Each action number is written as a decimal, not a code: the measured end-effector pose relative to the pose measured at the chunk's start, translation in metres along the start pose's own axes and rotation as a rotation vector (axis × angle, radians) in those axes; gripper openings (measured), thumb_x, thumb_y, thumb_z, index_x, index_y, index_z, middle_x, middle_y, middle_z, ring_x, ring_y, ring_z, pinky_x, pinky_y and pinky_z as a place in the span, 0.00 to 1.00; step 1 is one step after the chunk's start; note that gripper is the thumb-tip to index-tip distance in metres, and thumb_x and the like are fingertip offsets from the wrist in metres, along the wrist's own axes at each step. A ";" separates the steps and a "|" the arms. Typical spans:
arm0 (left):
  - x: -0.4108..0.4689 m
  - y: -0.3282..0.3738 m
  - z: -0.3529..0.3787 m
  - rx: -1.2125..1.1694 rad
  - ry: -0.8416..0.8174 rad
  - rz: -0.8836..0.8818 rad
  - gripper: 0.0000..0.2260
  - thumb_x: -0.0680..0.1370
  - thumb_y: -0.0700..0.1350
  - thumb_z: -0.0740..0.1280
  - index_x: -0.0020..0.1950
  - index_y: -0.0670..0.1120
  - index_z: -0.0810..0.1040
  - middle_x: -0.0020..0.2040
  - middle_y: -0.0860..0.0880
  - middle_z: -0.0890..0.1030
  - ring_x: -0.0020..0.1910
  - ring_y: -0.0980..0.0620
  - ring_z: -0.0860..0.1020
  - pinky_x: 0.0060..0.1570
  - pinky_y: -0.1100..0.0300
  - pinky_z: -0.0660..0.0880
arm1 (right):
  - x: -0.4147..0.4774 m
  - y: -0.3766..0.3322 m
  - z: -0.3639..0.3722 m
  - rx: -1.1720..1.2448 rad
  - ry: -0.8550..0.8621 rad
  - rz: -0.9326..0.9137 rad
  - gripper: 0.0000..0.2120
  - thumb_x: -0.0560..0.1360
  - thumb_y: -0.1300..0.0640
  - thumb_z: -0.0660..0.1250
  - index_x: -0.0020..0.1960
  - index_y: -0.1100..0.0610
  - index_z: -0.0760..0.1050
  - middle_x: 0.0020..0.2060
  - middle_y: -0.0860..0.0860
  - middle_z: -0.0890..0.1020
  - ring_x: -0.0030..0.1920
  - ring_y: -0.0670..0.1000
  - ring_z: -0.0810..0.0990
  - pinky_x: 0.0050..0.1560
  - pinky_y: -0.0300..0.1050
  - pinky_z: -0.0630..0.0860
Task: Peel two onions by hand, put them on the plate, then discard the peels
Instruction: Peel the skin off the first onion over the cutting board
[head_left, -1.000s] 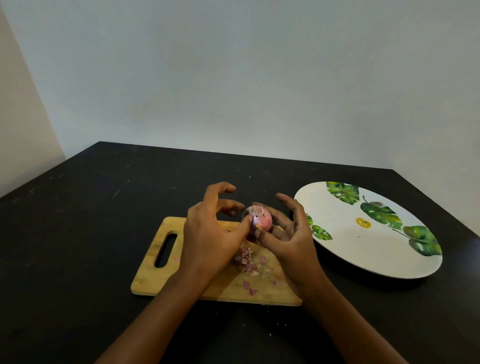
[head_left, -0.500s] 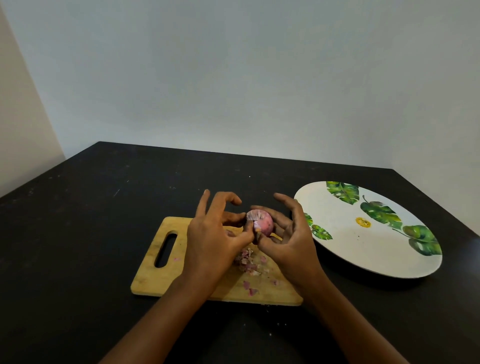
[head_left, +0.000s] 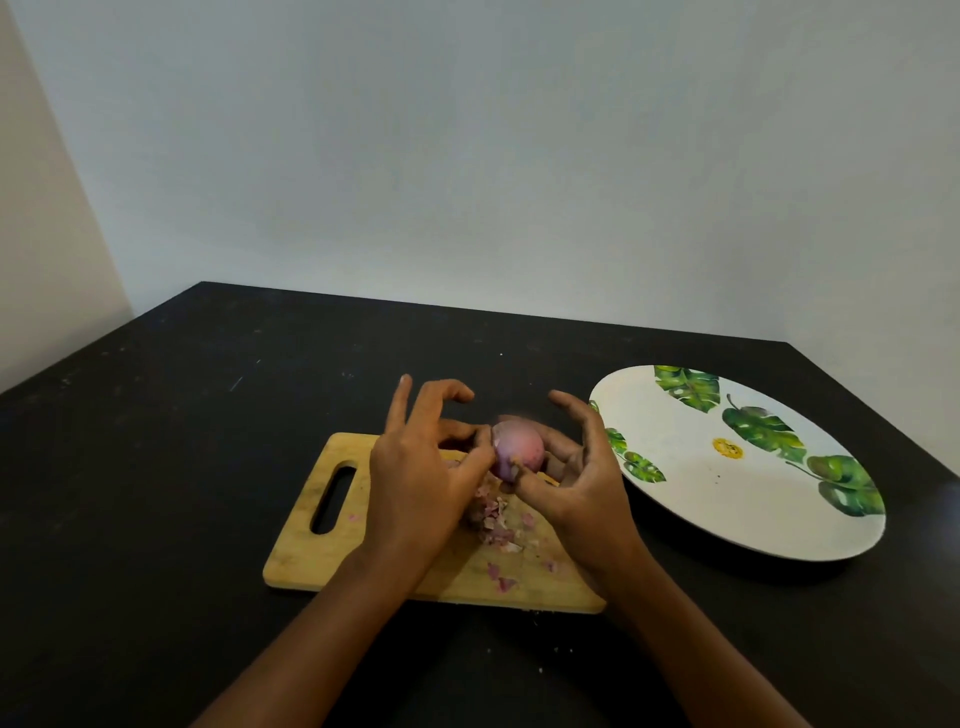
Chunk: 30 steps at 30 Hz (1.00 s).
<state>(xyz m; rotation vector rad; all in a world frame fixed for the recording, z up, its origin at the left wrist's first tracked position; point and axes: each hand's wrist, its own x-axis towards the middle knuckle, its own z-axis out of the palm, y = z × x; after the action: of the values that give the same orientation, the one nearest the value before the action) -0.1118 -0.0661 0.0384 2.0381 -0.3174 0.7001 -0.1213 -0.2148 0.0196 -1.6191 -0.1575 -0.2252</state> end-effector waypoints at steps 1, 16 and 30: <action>0.000 0.001 -0.001 -0.022 0.010 0.012 0.19 0.72 0.45 0.71 0.51 0.65 0.65 0.37 0.63 0.76 0.50 0.52 0.81 0.62 0.47 0.72 | 0.000 0.000 0.000 0.009 0.002 0.003 0.38 0.69 0.70 0.73 0.70 0.48 0.61 0.53 0.44 0.83 0.55 0.46 0.82 0.53 0.44 0.80; 0.001 0.006 -0.001 -0.054 -0.029 -0.032 0.25 0.66 0.47 0.75 0.57 0.61 0.66 0.39 0.58 0.79 0.44 0.60 0.78 0.55 0.48 0.75 | 0.001 0.001 0.000 0.008 0.044 -0.040 0.37 0.69 0.72 0.72 0.68 0.46 0.62 0.53 0.45 0.81 0.53 0.43 0.83 0.47 0.35 0.79; 0.000 0.014 0.000 -0.201 -0.071 -0.204 0.34 0.64 0.37 0.76 0.61 0.55 0.61 0.35 0.54 0.80 0.40 0.65 0.78 0.43 0.86 0.62 | -0.002 -0.001 0.004 -0.037 0.033 -0.093 0.38 0.67 0.72 0.73 0.68 0.46 0.61 0.50 0.37 0.81 0.55 0.41 0.81 0.51 0.35 0.78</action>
<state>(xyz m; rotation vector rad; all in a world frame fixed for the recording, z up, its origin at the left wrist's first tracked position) -0.1184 -0.0732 0.0484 1.8742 -0.2074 0.4524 -0.1233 -0.2109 0.0202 -1.6459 -0.2046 -0.3275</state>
